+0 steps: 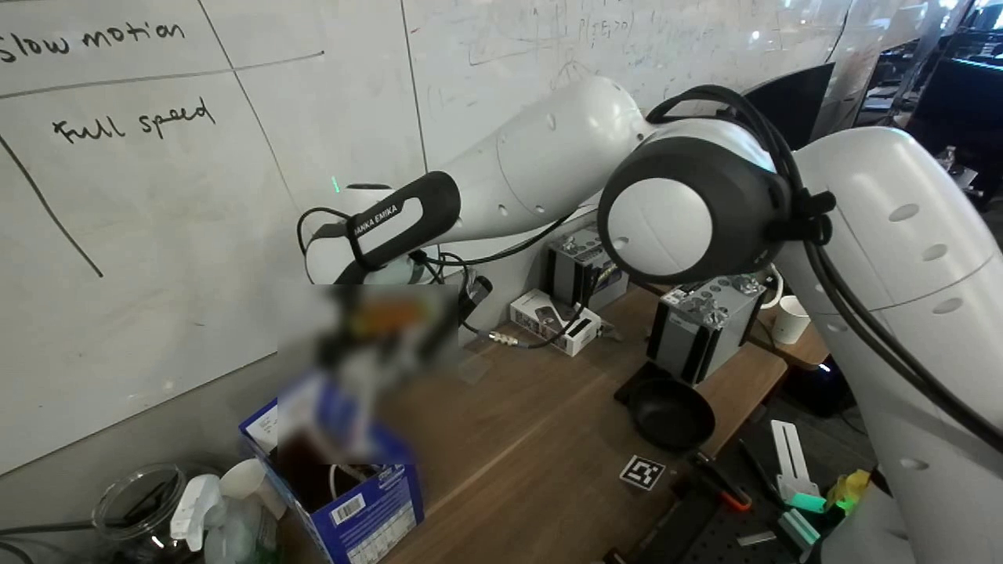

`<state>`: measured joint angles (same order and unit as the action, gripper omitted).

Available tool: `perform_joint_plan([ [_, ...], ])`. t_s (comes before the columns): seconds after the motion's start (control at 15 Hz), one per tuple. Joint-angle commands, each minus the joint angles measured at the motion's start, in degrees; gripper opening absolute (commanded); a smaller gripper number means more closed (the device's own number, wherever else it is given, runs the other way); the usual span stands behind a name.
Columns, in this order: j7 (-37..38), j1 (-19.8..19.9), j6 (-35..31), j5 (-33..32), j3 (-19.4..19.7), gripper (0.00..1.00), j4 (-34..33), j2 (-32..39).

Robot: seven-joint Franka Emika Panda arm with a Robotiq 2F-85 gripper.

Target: Put the white object in the blue box

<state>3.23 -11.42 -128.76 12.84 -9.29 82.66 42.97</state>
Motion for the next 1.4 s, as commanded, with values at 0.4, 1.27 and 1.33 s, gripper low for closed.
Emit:
perform_joint_plan([
  [0.4,-0.94,2.67,5.08,2.68,-2.56,1.0,-7.58,6.65],
  [1.27,-1.61,3.86,8.2,9.98,-7.01,1.0,-7.88,3.28],
  [1.33,-1.99,3.73,8.23,10.6,-7.75,1.0,-7.1,2.62],
])
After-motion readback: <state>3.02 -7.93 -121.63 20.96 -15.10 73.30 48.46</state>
